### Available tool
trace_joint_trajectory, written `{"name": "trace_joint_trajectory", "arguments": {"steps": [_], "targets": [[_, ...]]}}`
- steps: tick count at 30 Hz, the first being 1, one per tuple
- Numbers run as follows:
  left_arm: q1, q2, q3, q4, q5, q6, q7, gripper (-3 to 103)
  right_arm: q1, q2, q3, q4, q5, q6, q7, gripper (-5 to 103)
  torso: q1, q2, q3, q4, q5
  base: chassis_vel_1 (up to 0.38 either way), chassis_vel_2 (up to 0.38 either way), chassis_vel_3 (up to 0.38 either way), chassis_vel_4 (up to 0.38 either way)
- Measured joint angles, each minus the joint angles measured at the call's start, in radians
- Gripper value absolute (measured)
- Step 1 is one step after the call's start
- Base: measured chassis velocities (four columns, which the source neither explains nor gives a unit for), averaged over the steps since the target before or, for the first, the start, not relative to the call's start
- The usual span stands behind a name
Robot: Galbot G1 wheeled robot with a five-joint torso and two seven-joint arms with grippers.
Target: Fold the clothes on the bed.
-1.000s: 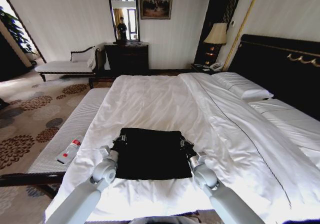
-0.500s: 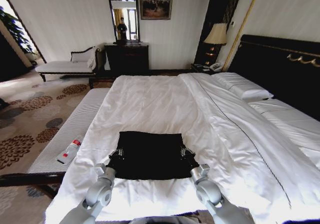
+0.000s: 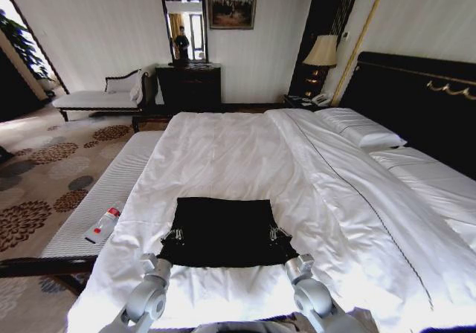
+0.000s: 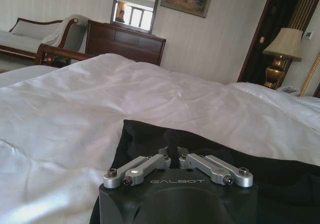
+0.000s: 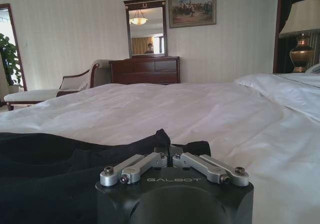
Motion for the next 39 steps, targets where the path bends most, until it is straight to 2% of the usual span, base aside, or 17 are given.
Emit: {"name": "trace_joint_trajectory", "arguments": {"steps": [16,23,36,37,38,39], "targets": [[0.023,-0.013,0.012,0.015,0.024,-0.006,0.001,2,-0.04,0.016,0.003,-0.008,-0.034,0.016,-0.006,0,0.0,0.0,0.0,0.0,0.0,0.0,0.0,0.0,0.0],[0.037,-0.021,0.017,0.018,0.04,-0.011,0.001,2,-0.045,0.001,0.015,-0.007,-0.039,0.022,-0.006,0,0.0,0.0,0.0,0.0,0.0,0.0,0.0,0.0,0.0],[0.04,-0.01,0.028,0.03,0.052,-0.008,-0.001,2,-0.063,0.005,0.014,-0.014,-0.06,0.034,-0.009,0,0.0,0.0,0.0,0.0,0.0,0.0,0.0,0.0,0.0],[0.041,-0.006,0.031,0.03,0.062,0.0,-0.002,2,-0.066,0.006,0.013,-0.013,-0.059,0.034,-0.016,-3,0.0,0.0,0.0,0.0,0.0,0.0,0.0,0.0,0.0],[0.044,0.001,0.032,0.03,0.079,0.009,-0.001,2,-0.072,0.007,0.014,-0.012,-0.057,0.034,-0.021,2,0.0,0.0,0.0,0.0,-0.0002,0.0,0.0,0.0,0.0],[0.047,0.007,0.034,0.029,0.094,0.015,0.005,2,-0.077,0.008,0.014,-0.01,-0.059,0.035,-0.023,2,0.0,0.0,0.0,0.0,-0.0001,0.0,0.0,0.0,0.0]]}}
